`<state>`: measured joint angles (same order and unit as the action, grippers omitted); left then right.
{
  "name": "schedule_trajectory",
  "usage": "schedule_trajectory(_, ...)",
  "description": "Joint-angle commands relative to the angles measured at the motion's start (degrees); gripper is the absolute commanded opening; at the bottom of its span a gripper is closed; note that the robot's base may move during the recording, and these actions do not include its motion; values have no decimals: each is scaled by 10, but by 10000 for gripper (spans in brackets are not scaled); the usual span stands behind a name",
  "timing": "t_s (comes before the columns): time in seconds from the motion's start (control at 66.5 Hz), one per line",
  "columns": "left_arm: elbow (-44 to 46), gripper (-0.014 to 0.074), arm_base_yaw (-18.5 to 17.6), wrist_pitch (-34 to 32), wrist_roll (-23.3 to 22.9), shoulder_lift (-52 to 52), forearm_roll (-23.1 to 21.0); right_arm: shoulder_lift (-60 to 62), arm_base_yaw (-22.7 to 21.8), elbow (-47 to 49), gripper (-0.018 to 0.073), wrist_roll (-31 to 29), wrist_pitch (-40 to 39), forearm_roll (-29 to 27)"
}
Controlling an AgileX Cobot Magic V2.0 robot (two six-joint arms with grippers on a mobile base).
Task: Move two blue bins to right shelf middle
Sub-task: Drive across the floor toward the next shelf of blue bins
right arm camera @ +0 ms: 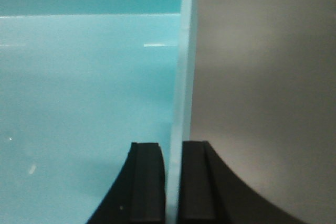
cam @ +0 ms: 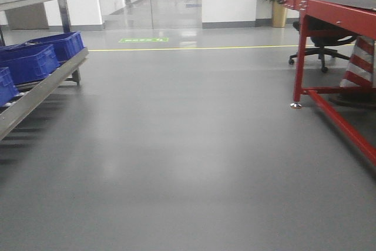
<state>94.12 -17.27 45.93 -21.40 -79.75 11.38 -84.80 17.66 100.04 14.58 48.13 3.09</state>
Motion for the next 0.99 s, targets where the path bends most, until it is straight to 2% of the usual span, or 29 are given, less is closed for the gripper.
schedule_trajectory(0.0, 7, -111, -1, -24, 1, 8, 7, 4, -2, 5, -153, -6, -23, 8)
schedule_trajectory(0.978, 7, -111, -1, -25, 1, 6, 8, 4, -2, 5, -153, -6, -23, 8)
